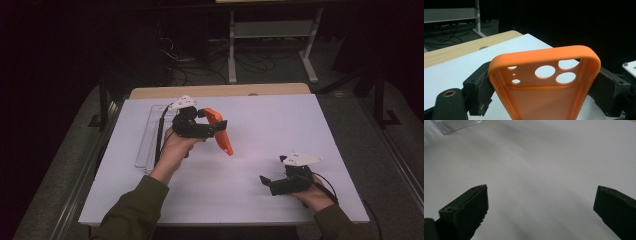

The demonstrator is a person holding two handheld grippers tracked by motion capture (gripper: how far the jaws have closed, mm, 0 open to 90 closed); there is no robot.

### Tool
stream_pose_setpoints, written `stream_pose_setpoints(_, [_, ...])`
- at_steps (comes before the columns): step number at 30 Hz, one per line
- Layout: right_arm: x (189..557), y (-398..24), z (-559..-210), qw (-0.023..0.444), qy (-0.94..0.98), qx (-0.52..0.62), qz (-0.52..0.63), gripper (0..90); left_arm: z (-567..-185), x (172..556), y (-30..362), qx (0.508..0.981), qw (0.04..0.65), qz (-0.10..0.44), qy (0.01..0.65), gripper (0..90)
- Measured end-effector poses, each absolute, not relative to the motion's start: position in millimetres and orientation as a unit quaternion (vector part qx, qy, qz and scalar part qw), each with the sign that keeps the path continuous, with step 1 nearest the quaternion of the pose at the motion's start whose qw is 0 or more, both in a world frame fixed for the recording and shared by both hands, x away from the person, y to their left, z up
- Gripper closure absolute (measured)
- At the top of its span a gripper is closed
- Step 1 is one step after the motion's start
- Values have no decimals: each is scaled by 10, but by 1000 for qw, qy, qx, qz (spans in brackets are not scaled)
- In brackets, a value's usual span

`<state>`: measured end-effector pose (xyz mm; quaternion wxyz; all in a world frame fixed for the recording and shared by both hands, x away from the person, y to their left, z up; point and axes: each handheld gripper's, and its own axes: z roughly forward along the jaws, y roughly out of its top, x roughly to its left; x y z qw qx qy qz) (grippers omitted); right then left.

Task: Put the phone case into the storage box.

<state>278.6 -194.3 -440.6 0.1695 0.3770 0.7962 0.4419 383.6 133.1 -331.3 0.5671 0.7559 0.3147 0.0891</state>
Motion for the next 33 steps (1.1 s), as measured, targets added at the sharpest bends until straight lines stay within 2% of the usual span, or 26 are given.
stream_pose_setpoints(33, [2787, -1952, -4396, 173, 793, 378, 444, 0, -2873, 4127, 1548, 757, 547, 155, 321, 155])
